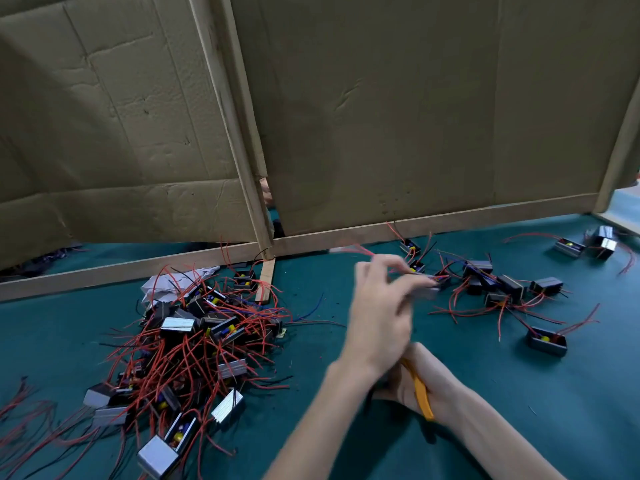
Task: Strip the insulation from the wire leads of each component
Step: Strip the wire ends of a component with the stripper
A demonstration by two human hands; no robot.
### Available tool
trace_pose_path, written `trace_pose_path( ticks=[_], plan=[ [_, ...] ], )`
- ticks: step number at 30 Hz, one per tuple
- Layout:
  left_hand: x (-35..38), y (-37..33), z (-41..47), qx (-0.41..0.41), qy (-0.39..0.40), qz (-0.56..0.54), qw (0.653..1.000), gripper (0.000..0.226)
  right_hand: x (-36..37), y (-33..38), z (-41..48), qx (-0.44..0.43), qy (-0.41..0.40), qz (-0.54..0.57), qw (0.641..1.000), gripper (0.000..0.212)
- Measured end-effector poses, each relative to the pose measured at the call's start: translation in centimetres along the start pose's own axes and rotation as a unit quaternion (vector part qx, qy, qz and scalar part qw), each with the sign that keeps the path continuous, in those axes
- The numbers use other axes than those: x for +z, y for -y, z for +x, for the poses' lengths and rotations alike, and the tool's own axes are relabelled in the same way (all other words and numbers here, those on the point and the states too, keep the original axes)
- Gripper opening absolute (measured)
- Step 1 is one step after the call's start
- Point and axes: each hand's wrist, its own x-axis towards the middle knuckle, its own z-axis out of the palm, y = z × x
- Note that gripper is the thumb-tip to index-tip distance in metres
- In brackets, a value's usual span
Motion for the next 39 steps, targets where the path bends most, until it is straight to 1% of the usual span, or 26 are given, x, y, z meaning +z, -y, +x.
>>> trace_pose_path(
  ticks=[2,3,4,6,7,8,9,11,13,14,16,19,22,24,26,28,30,32,34,36,37,39],
  plan=[
    [2.6,-1.3,1.3,-0.017,0.048,-0.037,0.998,0.035,-0.1,-0.1,0.1,-0.010,0.000,0.028,1.000,0.019],
    [3.7,-1.8,2.0,-0.032,0.090,-0.051,0.994,0.039,-0.2,0.0,0.1,-0.010,-0.008,0.036,0.999,0.017],
    [4.4,-2.2,2.6,-0.045,0.146,-0.055,0.987,0.046,-0.3,0.0,0.1,-0.007,-0.018,0.037,0.999,0.016],
    [5.0,-2.6,3.2,-0.052,0.268,-0.038,0.961,0.063,-0.6,0.0,0.3,-0.009,-0.033,0.053,0.998,0.021],
    [4.9,-2.5,3.2,-0.048,0.302,-0.033,0.952,0.064,-0.7,0.1,0.4,-0.018,-0.032,0.064,0.997,0.025],
    [4.4,-2.2,2.9,-0.043,0.306,-0.033,0.950,0.058,-0.8,0.2,0.5,-0.025,-0.024,0.067,0.997,0.030],
    [3.5,-1.8,2.6,-0.044,0.292,-0.031,0.955,0.049,-0.7,0.3,0.5,-0.026,-0.014,0.061,0.998,0.032],
    [1.1,-0.4,2.1,-0.087,0.228,0.003,0.970,0.037,-0.5,0.3,0.3,-0.014,-0.002,0.038,0.999,0.026],
    [-1.7,1.9,2.2,-0.155,0.163,0.092,0.970,0.036,-0.6,0.1,0.5,0.008,-0.004,0.021,1.000,0.019],
    [-3.3,3.0,2.4,-0.188,0.149,0.152,0.959,0.037,-0.6,0.1,0.5,0.016,-0.006,0.018,1.000,0.015],
    [-6.2,4.9,3.1,-0.244,0.152,0.260,0.922,0.041,-0.6,0.1,0.5,0.024,-0.005,0.022,0.999,0.010],
    [-9.9,8.3,5.7,-0.305,0.193,0.337,0.870,0.042,-0.6,0.1,0.5,0.027,-0.005,0.035,0.999,0.009],
    [-12.7,12.5,9.2,-0.329,0.292,0.387,0.810,0.038,-0.6,0.2,0.6,0.025,-0.014,0.031,0.999,0.009],
    [-13.6,15.2,9.9,-0.339,0.357,0.412,0.767,0.036,-0.6,0.2,0.5,0.023,-0.015,0.026,0.999,0.009],
    [-14.2,18.0,9.2,-0.365,0.394,0.415,0.734,0.041,-0.8,0.2,0.5,0.023,-0.009,0.025,0.999,0.010],
    [-14.5,20.4,8.0,-0.392,0.400,0.404,0.723,0.045,-1.0,0.3,0.5,0.023,0.000,0.026,0.999,0.011],
    [-14.5,21.7,7.1,-0.417,0.406,0.379,0.720,0.046,-1.0,0.3,0.6,0.024,0.006,0.029,0.999,0.012],
    [-14.2,22.2,6.9,-0.433,0.400,0.347,0.730,0.046,-1.0,0.4,0.7,0.024,0.011,0.031,0.999,0.011],
    [-14.0,22.6,6.9,-0.435,0.365,0.330,0.754,0.045,-1.0,0.4,0.7,0.025,0.014,0.028,0.999,0.010],
    [-13.6,22.6,6.9,-0.421,0.325,0.358,0.767,0.043,-1.0,0.4,0.7,0.025,0.016,0.024,0.999,0.010],
    [-13.2,22.5,6.9,-0.414,0.312,0.383,0.765,0.042,-1.0,0.4,0.7,0.026,0.017,0.023,0.999,0.010],
    [-12.3,22.1,6.8,-0.409,0.305,0.427,0.746,0.042,-1.0,0.4,0.7,0.026,0.017,0.024,0.999,0.010]
  ],
)
